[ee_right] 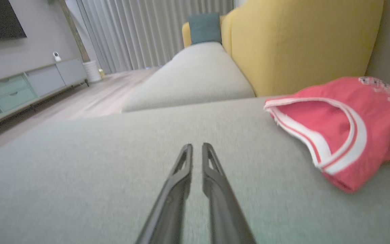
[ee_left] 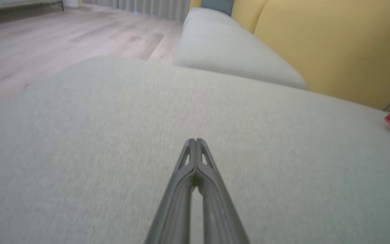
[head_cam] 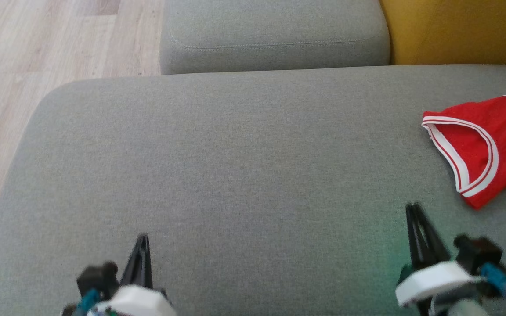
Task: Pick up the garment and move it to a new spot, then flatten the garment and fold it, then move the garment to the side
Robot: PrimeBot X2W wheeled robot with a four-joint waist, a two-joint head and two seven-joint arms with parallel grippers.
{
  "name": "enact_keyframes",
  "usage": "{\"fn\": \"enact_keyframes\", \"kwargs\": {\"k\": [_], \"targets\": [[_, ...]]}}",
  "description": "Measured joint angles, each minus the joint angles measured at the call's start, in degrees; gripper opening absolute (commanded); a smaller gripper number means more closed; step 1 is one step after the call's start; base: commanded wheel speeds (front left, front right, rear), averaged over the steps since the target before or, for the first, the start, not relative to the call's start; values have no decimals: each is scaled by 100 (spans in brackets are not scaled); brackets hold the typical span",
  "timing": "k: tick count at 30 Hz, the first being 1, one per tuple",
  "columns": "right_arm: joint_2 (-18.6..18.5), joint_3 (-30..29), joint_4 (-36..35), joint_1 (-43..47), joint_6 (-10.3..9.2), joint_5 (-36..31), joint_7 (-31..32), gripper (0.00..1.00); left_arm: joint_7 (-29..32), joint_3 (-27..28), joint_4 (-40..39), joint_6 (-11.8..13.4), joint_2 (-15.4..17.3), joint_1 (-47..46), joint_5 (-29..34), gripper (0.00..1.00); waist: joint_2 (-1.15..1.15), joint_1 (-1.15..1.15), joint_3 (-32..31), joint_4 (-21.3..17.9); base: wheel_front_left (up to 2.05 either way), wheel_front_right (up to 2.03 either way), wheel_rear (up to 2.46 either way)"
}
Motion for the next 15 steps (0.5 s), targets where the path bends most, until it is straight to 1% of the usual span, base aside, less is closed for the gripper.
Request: {"fn": "enact_keyframes", "kwargs": {"k": [4,8,15], "targets": [[1,5,332,276,0,42,24,0,14,1,307,-2,0,280,-41,0,0,0,1,-1,0,0,0],[2,0,327,311,0,304,54,0,73,15,322,-12,1,307,-310,0,0,0,8,-3,0,0,0],[2,-36,310,307,0,771,160,0,185,52,318,-107,2,240,-739,0,0,0,18,-6,0,0,0]]}}
